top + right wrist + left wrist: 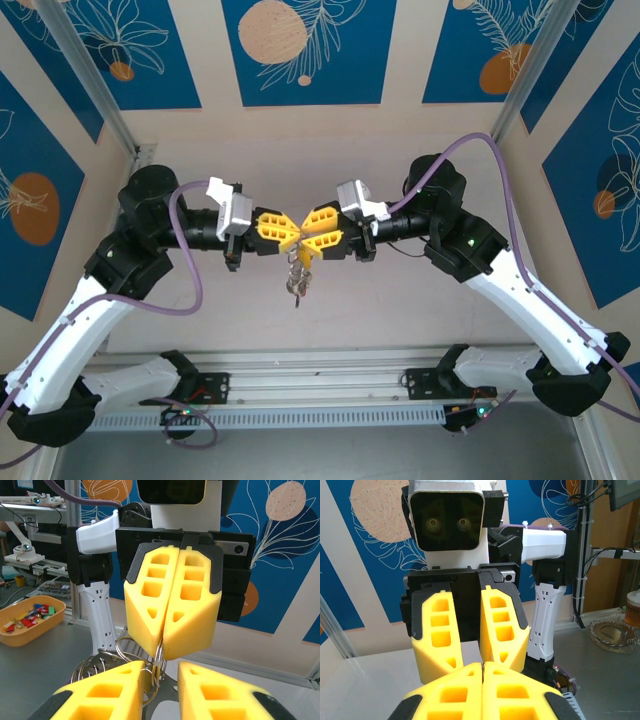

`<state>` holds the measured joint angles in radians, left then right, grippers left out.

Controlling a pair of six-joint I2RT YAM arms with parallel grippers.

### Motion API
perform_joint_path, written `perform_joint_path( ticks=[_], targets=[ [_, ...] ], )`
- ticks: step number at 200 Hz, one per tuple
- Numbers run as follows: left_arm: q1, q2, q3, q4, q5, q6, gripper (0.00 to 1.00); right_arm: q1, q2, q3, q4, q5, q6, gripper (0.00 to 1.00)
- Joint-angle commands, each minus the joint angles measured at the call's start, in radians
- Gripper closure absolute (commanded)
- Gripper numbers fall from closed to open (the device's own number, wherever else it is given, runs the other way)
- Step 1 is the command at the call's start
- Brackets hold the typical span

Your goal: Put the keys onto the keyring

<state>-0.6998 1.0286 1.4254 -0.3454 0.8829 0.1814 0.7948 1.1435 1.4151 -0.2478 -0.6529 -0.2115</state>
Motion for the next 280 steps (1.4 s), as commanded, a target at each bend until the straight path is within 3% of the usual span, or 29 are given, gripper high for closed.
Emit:
perform_joint_path(
  ticks=[1, 41, 67, 117, 145, 167, 201, 280],
  targets=[
    [0.0, -0.019, 0.001, 0.088, 0.017, -0.019, 1.0, 0.008, -0.017, -0.02, -0.019, 0.018, 0.001, 0.76],
    [0.001, -0.016, 0.0, 0.094, 0.021, -0.023, 1.0, 0.008, -0.015, -0.022, 0.003, 0.015, 0.007, 0.86],
    [0.0, -0.025, -0.001, 0.097, 0.018, -0.027, 1.0, 0.007, -0.002, -0.014, 0.0, 0.027, 0.004, 1.0],
    [0.001, -0.014, 0.049, -0.028, -0.023, 0.027, 1.0, -0.001, 0.01, 0.058, -0.093, 0.071, -0.042, 1.0],
    [0.002, 0.019, 0.165, -0.241, -0.132, 0.137, 0.8, -0.002, 0.062, 0.184, -0.306, 0.12, -0.14, 1.0],
    [0.0, 0.061, 0.263, -0.393, -0.185, 0.21, 0.73, -0.003, 0.095, 0.254, -0.416, 0.157, -0.19, 1.0],
    [-0.009, 0.106, 0.344, -0.539, -0.245, 0.267, 0.7, -0.002, 0.141, 0.34, -0.525, 0.199, -0.222, 1.0],
    [-0.023, 0.163, 0.384, -0.625, -0.285, 0.309, 0.69, 0.017, 0.215, 0.443, -0.643, 0.193, -0.267, 1.0]
  ],
)
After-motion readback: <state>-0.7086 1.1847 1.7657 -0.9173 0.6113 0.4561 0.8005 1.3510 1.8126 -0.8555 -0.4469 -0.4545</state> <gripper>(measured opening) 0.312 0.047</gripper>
